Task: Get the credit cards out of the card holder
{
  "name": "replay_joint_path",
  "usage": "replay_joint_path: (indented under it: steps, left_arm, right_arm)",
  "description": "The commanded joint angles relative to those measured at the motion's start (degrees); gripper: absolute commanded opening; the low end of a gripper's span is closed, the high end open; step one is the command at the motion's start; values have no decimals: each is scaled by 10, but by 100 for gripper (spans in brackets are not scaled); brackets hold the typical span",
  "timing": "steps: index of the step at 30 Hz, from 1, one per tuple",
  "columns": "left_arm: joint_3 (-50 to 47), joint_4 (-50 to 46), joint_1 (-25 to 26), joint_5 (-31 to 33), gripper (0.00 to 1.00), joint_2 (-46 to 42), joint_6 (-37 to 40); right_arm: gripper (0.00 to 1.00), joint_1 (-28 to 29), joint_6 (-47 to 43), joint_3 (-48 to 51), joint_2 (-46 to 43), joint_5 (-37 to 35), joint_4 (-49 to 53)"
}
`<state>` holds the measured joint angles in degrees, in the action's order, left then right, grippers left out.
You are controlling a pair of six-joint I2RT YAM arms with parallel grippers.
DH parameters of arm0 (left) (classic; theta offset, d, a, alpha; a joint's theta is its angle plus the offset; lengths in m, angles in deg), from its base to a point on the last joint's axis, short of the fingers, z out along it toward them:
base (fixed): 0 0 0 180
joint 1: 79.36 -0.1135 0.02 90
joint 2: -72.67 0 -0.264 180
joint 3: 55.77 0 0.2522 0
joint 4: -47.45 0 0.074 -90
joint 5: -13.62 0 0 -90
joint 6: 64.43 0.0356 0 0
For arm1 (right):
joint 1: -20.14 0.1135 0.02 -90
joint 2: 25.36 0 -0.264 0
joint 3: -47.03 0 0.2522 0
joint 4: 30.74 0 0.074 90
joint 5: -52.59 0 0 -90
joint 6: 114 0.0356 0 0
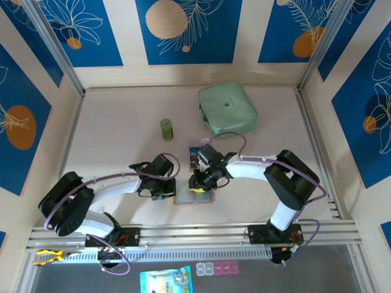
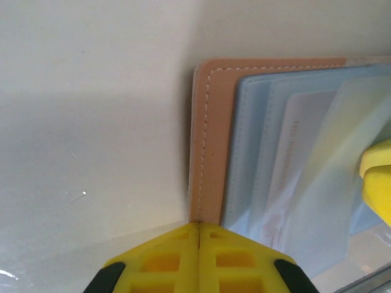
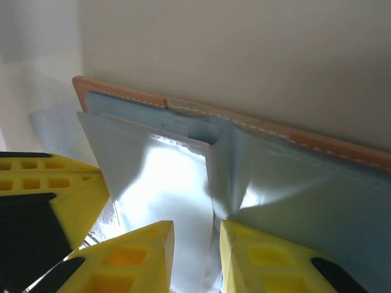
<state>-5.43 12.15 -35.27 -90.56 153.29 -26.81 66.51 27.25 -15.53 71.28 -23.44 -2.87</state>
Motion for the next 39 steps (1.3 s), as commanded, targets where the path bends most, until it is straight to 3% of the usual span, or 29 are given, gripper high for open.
replay_joint_path:
  steps: [1, 11, 24, 39]
  left_arm:
    - [21, -32, -4, 14, 3, -23, 4]
    - [22, 32, -4, -16, 14, -44, -31]
    - [11, 90, -4, -44, 25, -2, -47]
    - [9, 110, -2, -62, 25, 32, -54]
  right_arm:
    - [28, -2, -6, 13, 5, 12, 3]
    - [28, -3, -5, 22, 7, 14, -3]
    - [28, -4, -2, 27, 2, 15, -6]
    - [27, -5, 6, 33, -2, 24, -22]
